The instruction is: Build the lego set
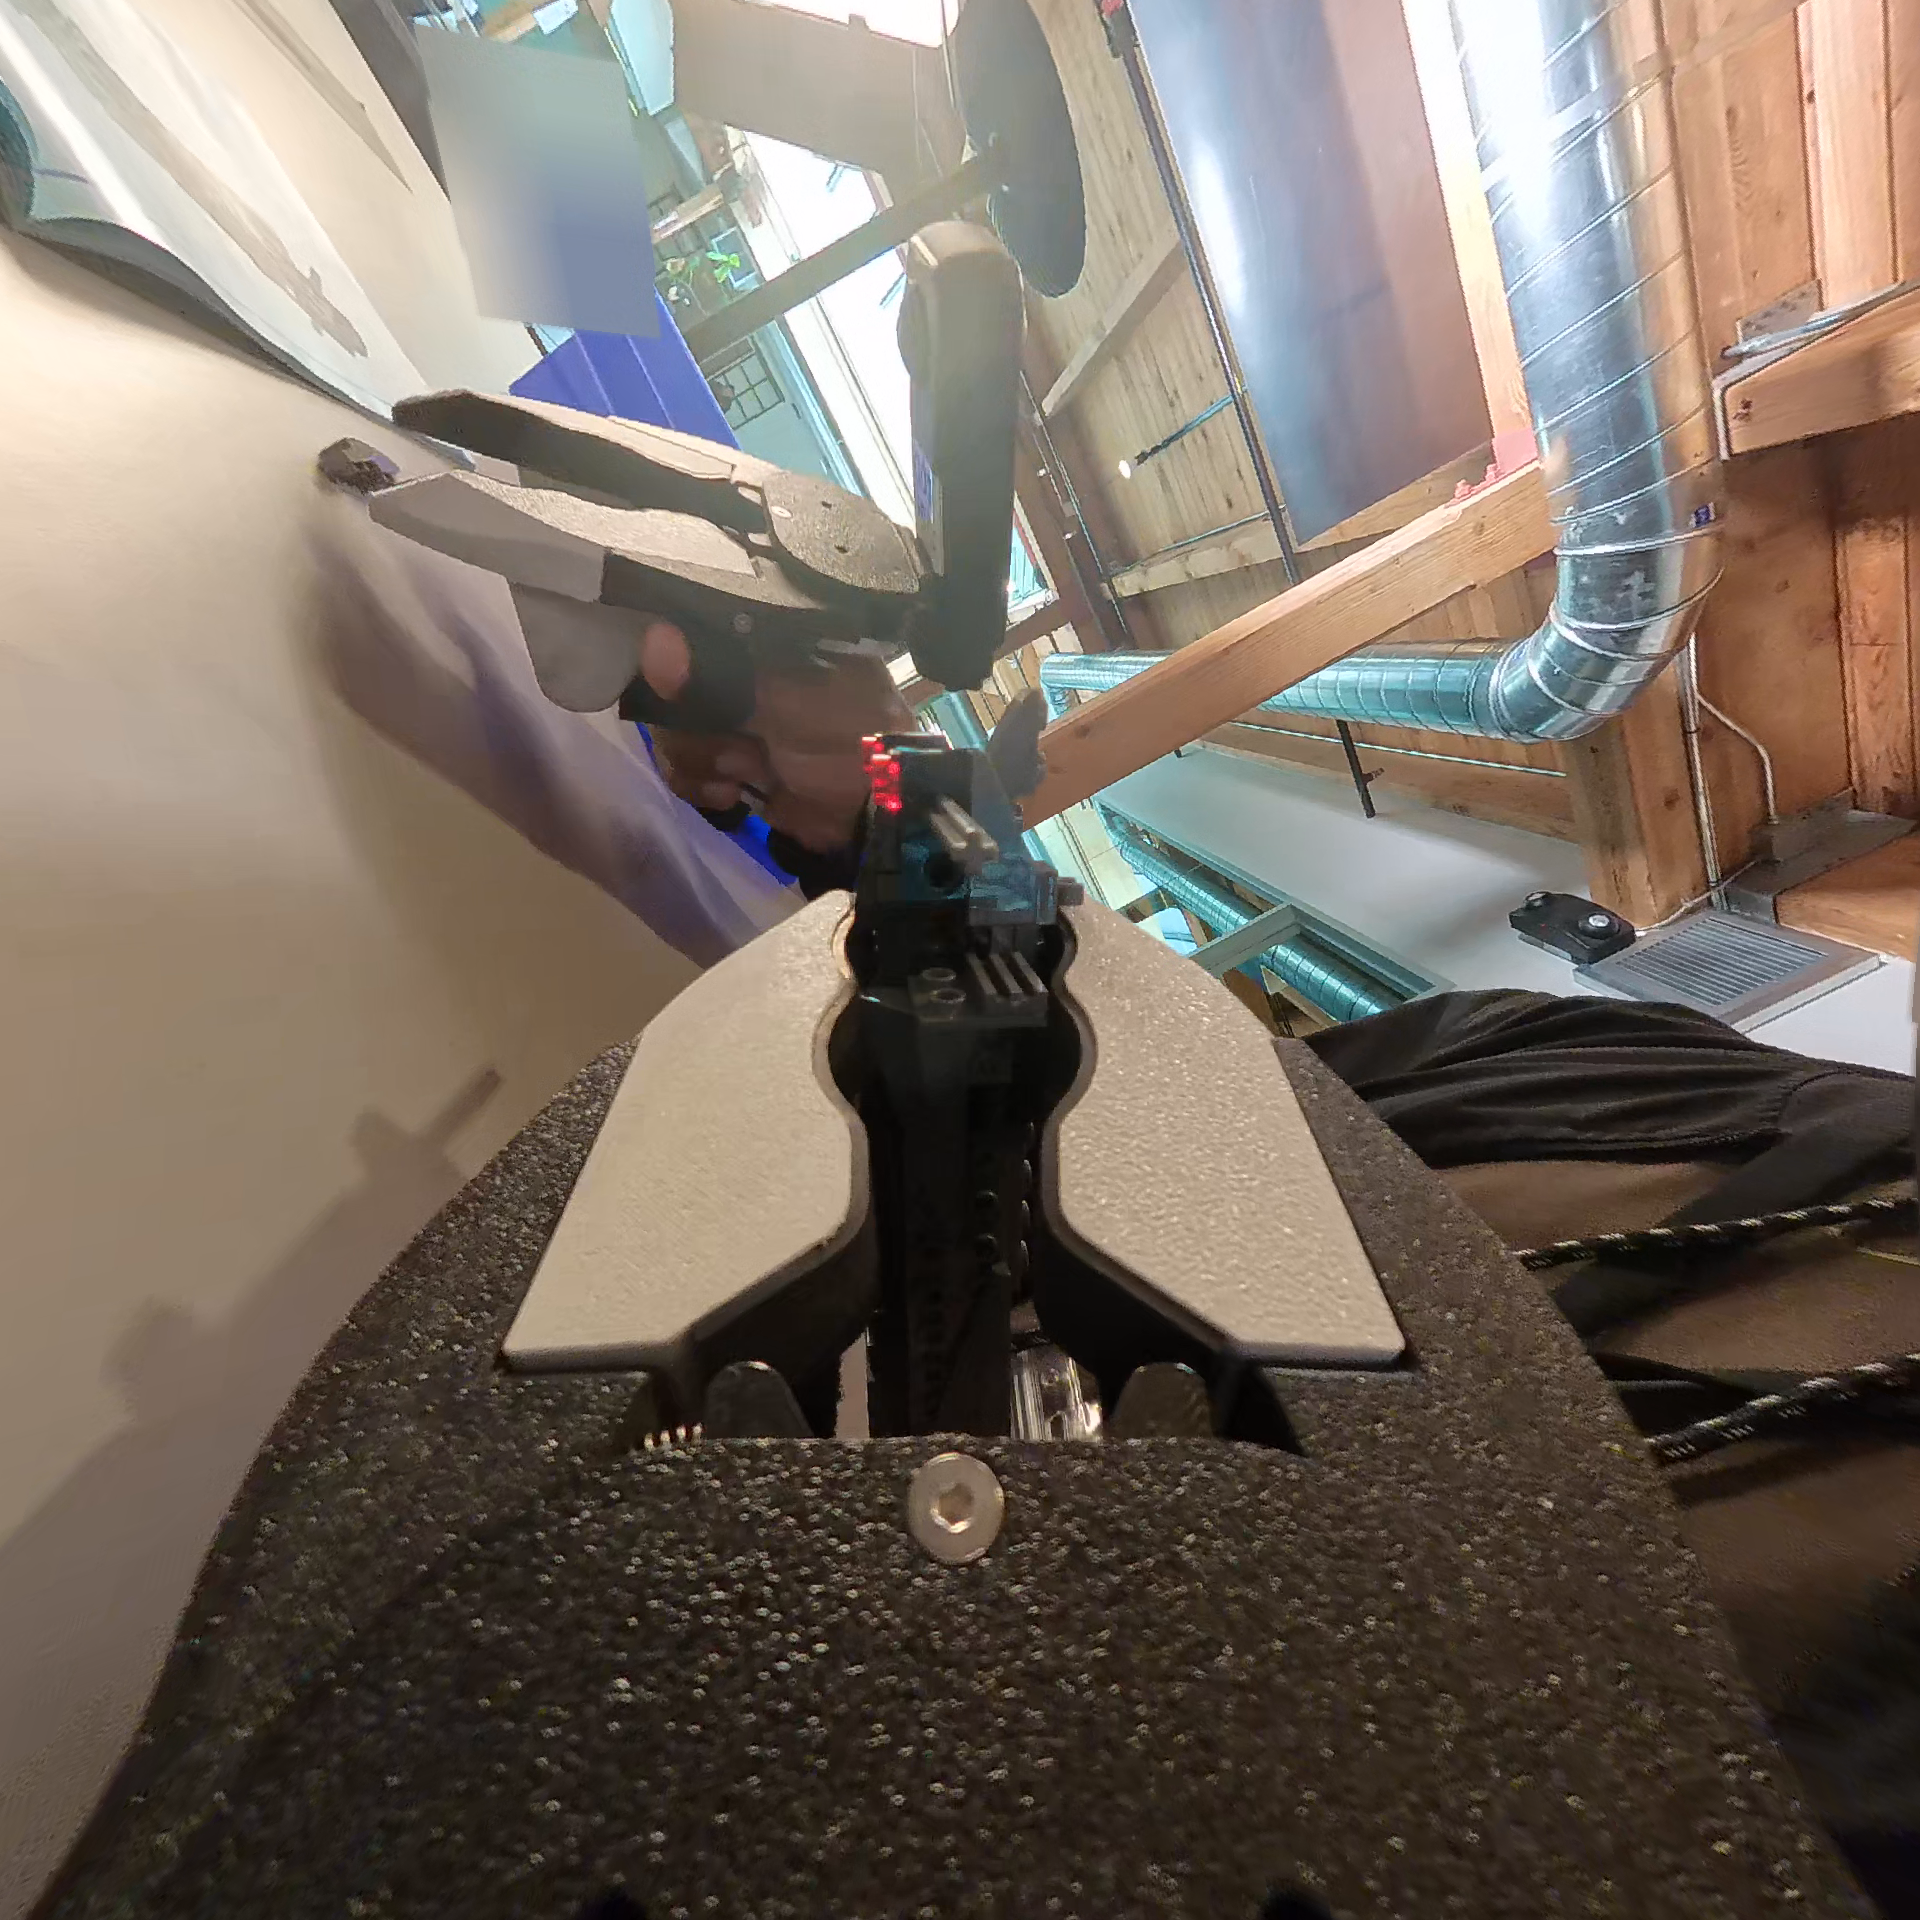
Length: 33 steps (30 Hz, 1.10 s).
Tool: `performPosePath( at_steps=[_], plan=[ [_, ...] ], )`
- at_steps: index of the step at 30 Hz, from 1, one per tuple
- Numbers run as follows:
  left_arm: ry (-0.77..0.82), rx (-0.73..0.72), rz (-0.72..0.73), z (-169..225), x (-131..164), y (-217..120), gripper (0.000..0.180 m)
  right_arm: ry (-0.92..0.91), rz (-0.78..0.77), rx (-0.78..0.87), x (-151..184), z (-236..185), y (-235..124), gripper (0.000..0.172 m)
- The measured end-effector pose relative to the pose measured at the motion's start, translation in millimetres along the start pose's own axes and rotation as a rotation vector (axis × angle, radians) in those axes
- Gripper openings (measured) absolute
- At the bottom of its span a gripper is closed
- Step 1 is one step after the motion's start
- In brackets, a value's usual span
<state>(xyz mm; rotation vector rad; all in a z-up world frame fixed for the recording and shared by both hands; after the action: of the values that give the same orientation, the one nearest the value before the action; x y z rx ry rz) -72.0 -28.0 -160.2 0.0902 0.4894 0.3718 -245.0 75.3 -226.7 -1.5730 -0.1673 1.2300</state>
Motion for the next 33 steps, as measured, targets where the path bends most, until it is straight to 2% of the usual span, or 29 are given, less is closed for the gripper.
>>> performPosePath(
  at_steps=[4,12,19,25,33],
  plan=[
    [0.013,-0.005,0.022,2,-3,-12,0.031,-0.033,0.099,-0.043,-10,-21,-2,0.045],
    [-0.024,0.062,0.097,4,-18,-35,0.031,-0.231,0.291,-0.055,-39,-53,-3,0.050],
    [-0.014,0.068,0.098,3,-22,-33,0.031,-0.197,0.355,-0.080,-48,-50,-5,0.050],
    [0.022,0.131,0.092,7,-43,-9,0.031,-0.179,0.455,-0.132,-62,-41,-10,0.048],
    [0.190,0.132,-0.046,-14,-115,50,0.031,-0.030,0.594,-0.178,-70,-16,-23,0.046]
  ],
)
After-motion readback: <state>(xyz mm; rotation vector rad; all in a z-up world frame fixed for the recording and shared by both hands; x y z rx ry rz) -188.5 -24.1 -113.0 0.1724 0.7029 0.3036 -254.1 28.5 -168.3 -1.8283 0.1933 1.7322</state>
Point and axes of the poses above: each gripper's, where its closed fingertips meet, y out along the fingers, x out of its underside, z = x × y across the jaws, the point moved 2 cm from there along -y, back along the fingers, and after that the axes turned 5 degrees about -z, right-handed, at the moved point
